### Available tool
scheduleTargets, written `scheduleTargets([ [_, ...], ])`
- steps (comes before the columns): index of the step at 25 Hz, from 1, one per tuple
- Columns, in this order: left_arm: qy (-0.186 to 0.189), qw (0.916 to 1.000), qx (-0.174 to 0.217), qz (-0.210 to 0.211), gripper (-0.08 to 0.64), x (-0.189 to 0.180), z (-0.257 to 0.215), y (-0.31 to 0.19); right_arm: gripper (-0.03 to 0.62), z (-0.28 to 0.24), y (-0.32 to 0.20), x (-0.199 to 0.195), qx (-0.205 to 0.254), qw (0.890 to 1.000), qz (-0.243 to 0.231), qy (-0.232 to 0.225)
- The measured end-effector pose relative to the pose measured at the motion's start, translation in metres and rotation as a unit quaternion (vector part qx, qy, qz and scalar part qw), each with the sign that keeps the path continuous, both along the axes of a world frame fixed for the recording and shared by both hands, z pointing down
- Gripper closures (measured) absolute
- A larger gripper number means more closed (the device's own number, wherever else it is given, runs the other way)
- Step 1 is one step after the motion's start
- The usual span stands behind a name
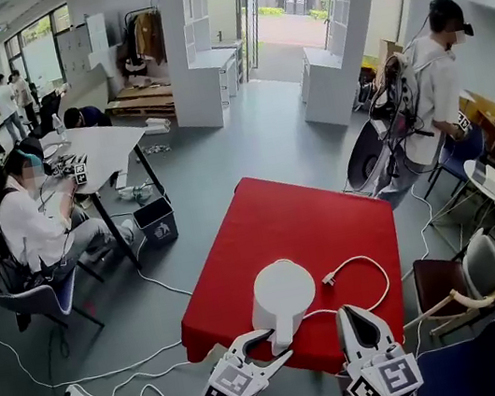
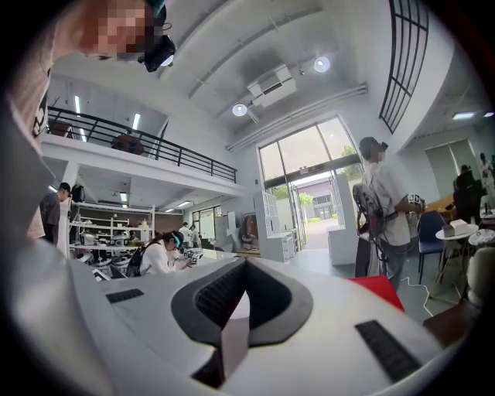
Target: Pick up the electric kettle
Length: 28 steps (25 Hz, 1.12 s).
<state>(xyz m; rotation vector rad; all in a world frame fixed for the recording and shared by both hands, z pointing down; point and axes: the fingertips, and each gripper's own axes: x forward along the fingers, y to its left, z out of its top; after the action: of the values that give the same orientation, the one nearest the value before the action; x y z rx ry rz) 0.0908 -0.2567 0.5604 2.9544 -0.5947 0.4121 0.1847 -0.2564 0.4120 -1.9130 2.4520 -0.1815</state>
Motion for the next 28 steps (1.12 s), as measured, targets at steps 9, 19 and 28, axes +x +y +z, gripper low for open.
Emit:
scheduleTargets([
  [9,0.017,0.9988,-0.007,0.045,0.354,0.034,0.009,-0.004,0.574,0.004,0.000,0.024,-0.009,0.999,0.031,0.004],
  [19,0.035,0.9966,-0.003,0.074,0.477,0.055,0.014,-0.005,0.574,0.012,0.004,0.039,-0.016,0.999,0.051,0.006],
  [28,0.030,0.9951,0.004,0.094,0.479,0.058,0.016,-0.004,0.574,0.016,0.006,0.039,-0.018,0.998,0.055,0.005],
])
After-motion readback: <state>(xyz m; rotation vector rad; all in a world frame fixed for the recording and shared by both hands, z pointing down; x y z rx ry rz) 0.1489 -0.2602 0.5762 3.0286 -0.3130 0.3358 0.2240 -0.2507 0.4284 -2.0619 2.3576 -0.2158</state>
